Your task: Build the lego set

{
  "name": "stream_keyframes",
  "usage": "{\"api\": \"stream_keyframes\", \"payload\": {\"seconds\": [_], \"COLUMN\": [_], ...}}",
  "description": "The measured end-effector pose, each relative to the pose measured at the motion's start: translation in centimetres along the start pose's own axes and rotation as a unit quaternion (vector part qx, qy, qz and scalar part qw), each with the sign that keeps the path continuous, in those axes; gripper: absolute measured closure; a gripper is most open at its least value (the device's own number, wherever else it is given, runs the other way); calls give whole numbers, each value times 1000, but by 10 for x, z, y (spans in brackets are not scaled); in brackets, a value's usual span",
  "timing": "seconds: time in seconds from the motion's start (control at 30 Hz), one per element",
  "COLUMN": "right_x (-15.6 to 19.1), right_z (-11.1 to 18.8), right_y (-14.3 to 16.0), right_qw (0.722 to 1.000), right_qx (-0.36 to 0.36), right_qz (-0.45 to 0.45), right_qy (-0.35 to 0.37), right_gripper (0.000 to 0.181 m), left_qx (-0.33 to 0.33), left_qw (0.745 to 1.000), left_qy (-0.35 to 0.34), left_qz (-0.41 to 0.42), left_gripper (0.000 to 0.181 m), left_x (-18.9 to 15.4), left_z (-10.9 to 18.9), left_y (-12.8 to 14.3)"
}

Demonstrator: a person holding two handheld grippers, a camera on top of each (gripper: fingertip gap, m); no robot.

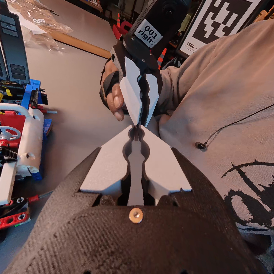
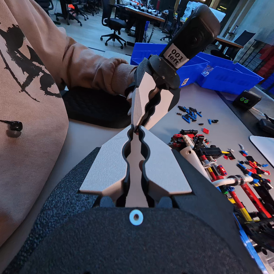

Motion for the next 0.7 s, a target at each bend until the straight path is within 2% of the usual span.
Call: {"api": "stream_keyframes", "payload": {"seconds": [0.37, 0.47, 0.6, 0.7], "right_x": [-10, -8, -7, -6], "right_z": [7, 5, 3, 2], "right_y": [7, 10, 13, 14], "right_qw": [999, 1000, 1000, 1000], "right_qx": [-28, -17, -9, 0], "right_qz": [-23, -17, -10, -4], "right_qy": [12, 6, 9, 11], "right_gripper": [181, 175, 179, 175], "left_qx": [-20, -20, -11, -6], "left_qw": [1000, 999, 999, 999], "left_qy": [0, 4, 12, 18], "left_qz": [14, 25, 34, 41], "left_gripper": [178, 178, 178, 178], "left_x": [6, 9, 11, 11], "left_z": [4, 4, 1, 0], "left_y": [-1, 1, 5, 7]}}
Point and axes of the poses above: each gripper's, where its closed fingertips meet, z back along the fingers, y out of its underside, x = y × z across the jaws, the point moved 8 cm from there along z, back along the fingers, and after that the axes turned 1 degree about -y, right-handed, at the moved point
